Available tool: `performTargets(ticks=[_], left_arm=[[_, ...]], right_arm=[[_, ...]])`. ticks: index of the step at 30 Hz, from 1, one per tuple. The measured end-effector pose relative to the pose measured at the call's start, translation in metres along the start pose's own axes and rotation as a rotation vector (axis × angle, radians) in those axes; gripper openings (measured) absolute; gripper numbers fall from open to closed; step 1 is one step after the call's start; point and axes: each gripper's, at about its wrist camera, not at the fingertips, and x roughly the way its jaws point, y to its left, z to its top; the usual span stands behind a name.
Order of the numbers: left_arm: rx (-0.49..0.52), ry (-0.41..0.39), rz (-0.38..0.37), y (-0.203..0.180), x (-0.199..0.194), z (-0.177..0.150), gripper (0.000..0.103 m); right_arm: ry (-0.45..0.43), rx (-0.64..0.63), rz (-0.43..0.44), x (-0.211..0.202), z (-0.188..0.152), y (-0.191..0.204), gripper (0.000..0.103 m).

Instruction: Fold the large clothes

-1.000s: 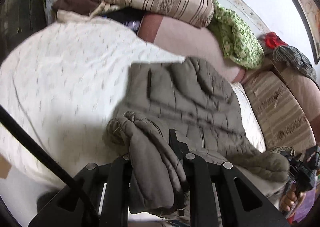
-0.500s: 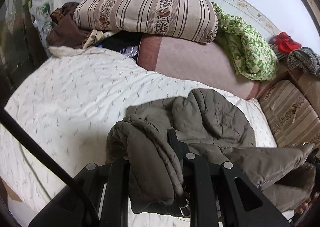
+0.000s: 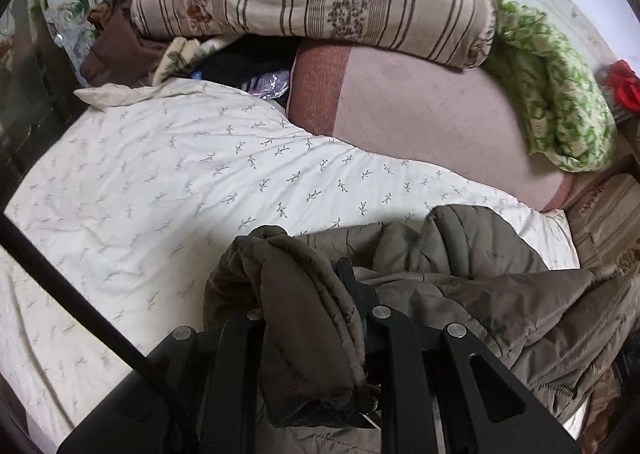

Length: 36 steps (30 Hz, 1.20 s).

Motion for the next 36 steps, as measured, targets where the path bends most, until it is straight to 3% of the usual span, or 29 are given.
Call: performTargets(ticks=[11,21,24,27,29,32,34,36], left_arm=[[-0.031,0.026,-0.008,-0.002,0.063,0.031,0.019],[-0.006,0.036,0.081,-0.010,0.114,0.007,0.021],[-0.027,0.046,0.054,-0.006,0.106,0.011,0.024],[-0.083,0.051,-0.026,0.006,0.084,0.020,0.030],[-0.121,0.051,-0.065,0.012,0.070,0.023,0.034],[-0.165,0.049,-0.098,0.017,0.046,0.023,0.039],[-0.166,0.039,-0.097,0.015,0.035,0.021,0.043],[-0.151,0.026,-0.091,0.011,0.021,0.016,0.047]], right_arm=[[-0.015,-0.005,-0.034,0.066,0.026,-0.010,0.016],[0.031,-0.005,-0.127,0.114,0.013,-0.023,0.022],[0.036,0.013,-0.121,0.115,0.013,-0.027,0.024],[0.031,0.025,-0.113,0.109,0.015,-0.027,0.029],[0.019,0.029,-0.108,0.104,0.016,-0.024,0.034],[-0.009,0.037,-0.100,0.093,0.018,-0.019,0.052],[-0.052,0.040,-0.116,0.082,0.018,-0.015,0.083],[-0.106,0.031,-0.130,0.067,0.018,-0.011,0.092]])
